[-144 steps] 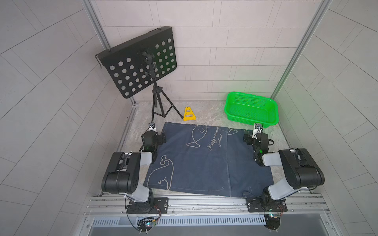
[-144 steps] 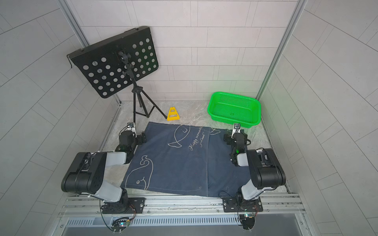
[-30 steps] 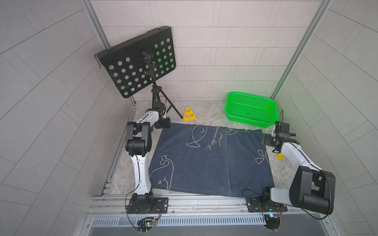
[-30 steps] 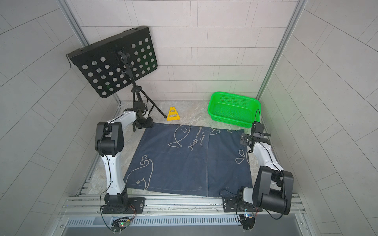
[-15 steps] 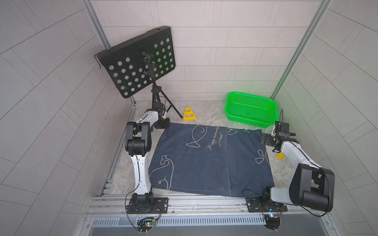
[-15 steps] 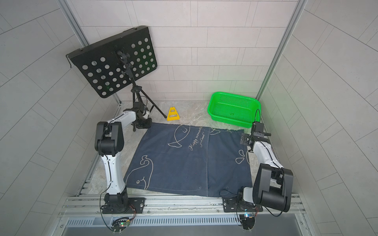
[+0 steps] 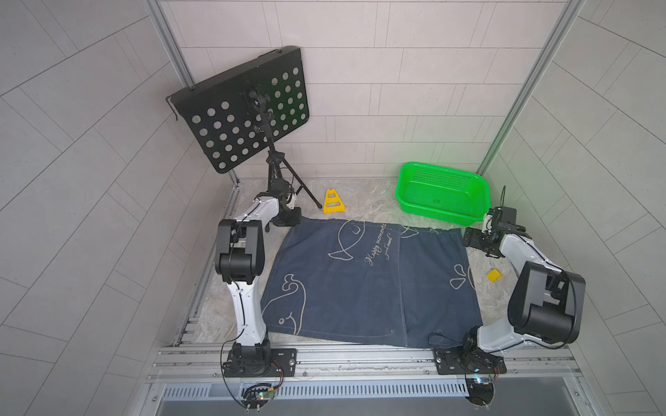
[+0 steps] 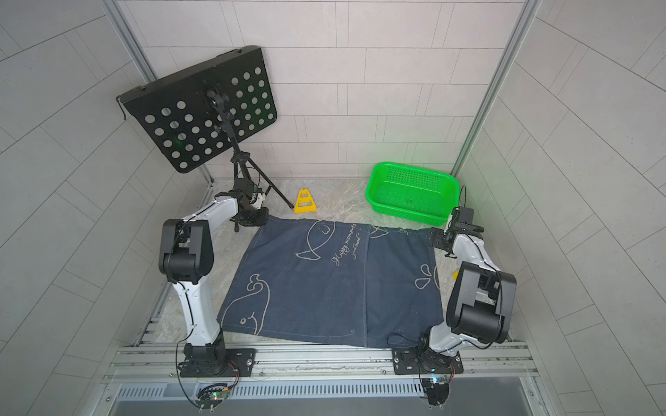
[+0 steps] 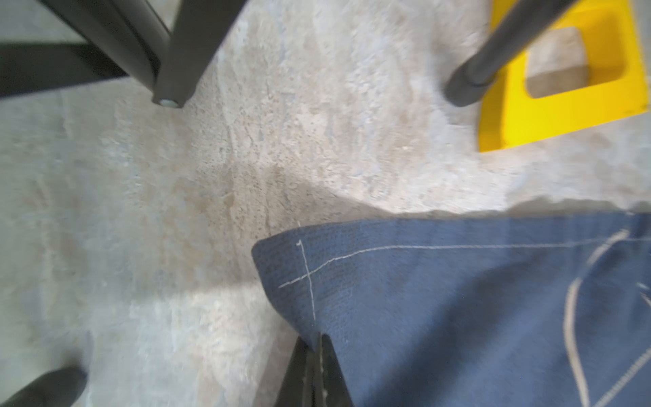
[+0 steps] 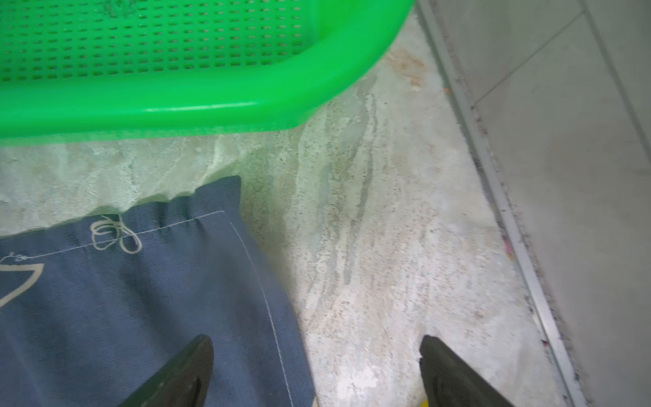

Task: Roll up the pillowcase
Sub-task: Fold the pillowcase.

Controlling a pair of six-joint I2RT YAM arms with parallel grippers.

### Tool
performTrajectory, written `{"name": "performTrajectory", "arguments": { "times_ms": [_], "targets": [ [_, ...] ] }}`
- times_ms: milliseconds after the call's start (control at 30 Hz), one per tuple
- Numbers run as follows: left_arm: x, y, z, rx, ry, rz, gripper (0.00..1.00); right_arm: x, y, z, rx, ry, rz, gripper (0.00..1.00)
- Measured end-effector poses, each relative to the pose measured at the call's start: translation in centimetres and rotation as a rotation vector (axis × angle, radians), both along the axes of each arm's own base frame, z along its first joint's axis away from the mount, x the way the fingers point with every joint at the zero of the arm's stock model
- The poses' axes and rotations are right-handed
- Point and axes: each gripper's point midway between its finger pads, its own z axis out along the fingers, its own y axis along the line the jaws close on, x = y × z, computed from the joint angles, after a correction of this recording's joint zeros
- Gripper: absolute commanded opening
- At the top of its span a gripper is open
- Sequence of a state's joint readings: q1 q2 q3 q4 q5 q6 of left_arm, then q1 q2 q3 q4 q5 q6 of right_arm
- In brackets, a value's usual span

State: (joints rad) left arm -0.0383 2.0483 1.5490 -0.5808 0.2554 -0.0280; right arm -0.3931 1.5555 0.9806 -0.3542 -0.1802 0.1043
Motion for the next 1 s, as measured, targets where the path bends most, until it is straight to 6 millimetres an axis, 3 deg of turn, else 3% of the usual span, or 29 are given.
{"name": "performTrajectory", "arguments": {
  "times_ms": [200,667,833,900,1000],
  "targets": [
    [-0.4,-0.2,1.8,-0.007,-0.042,-0.006,0.0,1.7,1.4,-2.0,0.115,0.01,0.051,0.88],
    [-0.8,-0.4,1.2,-0.013,-0.03,-0.01,0.0,6.2,2.6,-3.1,0.193,-0.049,0.13,0.75],
    [-1.0,-0.4,0.9,-0.013,-0.023,-0.012,0.0,6.7,3.1,-4.0,0.222,-0.045,0.132,0.7],
    [-1.1,-0.4,0.7,-0.013,-0.019,-0.012,0.0,6.8,3.3,-4.3,0.228,-0.045,0.135,0.66],
    [-1.2,-0.4,0.7,-0.013,-0.017,-0.012,0.0,7.2,3.6,-4.4,0.237,-0.057,0.144,0.51]
  ]
}}
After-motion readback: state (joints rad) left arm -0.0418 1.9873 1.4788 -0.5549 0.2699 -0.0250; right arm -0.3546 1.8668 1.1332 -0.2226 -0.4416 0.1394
